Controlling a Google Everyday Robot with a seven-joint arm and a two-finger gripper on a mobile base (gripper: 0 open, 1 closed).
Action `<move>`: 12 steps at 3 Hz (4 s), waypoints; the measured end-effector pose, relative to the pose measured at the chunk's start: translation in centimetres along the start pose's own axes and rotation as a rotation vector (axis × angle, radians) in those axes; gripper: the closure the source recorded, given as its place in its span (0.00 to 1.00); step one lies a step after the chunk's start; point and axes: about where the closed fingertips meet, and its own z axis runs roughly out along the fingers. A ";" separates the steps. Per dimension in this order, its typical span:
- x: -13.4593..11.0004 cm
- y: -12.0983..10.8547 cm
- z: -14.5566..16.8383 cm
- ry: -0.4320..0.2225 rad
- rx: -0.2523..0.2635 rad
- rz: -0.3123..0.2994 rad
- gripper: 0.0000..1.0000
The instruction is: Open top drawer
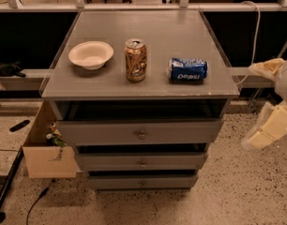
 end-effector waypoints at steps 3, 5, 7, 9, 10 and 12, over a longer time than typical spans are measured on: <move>-0.6 0.9 2.8 -0.121 0.027 0.003 0.00; 1.1 5.2 11.5 -0.127 -0.035 0.055 0.00; 2.0 4.4 19.9 -0.059 -0.041 0.034 0.00; 1.5 3.4 21.5 -0.024 -0.020 0.013 0.00; 0.6 1.5 23.9 0.009 -0.005 -0.012 0.00; 1.8 -2.9 28.4 0.067 0.042 -0.013 0.00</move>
Offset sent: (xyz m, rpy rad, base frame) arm 0.0074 0.0082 -0.0167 0.0829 -0.0381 0.0003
